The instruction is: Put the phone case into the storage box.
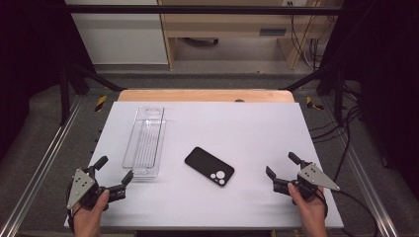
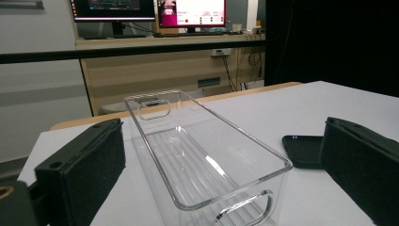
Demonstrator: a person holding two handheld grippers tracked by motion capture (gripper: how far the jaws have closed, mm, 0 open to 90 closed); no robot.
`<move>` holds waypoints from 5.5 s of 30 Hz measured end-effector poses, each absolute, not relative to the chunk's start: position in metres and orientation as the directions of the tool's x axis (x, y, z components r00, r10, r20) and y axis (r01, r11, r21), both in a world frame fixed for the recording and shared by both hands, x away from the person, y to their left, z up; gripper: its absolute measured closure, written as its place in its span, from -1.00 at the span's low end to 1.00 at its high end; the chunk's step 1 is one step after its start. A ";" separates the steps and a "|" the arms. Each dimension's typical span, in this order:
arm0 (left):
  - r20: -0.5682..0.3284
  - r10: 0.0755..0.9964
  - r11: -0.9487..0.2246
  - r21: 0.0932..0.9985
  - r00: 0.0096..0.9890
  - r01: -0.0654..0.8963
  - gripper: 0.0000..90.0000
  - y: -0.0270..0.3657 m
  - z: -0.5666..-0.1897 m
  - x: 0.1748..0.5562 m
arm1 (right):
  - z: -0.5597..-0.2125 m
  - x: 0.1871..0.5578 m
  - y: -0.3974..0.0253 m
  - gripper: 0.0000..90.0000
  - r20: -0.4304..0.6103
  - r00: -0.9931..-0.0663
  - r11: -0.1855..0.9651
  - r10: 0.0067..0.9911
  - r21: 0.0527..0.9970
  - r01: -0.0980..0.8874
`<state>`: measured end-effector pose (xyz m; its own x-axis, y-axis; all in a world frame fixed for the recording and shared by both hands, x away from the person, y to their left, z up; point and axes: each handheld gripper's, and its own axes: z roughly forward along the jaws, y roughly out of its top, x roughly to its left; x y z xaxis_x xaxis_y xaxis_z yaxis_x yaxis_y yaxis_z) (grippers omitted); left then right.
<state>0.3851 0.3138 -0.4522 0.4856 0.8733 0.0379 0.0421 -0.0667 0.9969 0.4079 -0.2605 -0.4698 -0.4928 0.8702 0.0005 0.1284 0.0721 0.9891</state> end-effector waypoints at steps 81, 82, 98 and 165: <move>0.041 0.873 -0.080 0.995 0.487 0.058 -0.99 0.313 -0.453 0.387 | -0.450 0.514 -0.129 -0.47 0.051 -0.696 0.548 0.717 0.576 0.606; 0.041 0.872 -0.079 0.995 0.487 0.058 -0.99 0.313 -0.453 0.387 | -0.450 0.514 -0.128 -0.43 0.049 -0.699 0.551 0.713 0.577 0.602; 0.040 0.870 -0.079 0.995 0.491 0.058 -0.99 0.312 -0.453 0.387 | -0.451 0.512 -0.122 0.14 0.074 -0.725 0.559 0.685 0.585 0.588; 0.060 0.862 -0.112 0.991 0.504 0.074 -0.99 0.303 -0.457 0.385 | -0.457 0.501 -0.131 0.99 0.009 -0.802 0.639 0.597 0.599 0.483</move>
<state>0.3853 0.3031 -0.4565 0.5039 0.8616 0.0603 0.0737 -0.1125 0.9909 0.5008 -0.1313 -0.4573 -0.8018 0.5975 0.0088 0.4826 0.6388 0.5992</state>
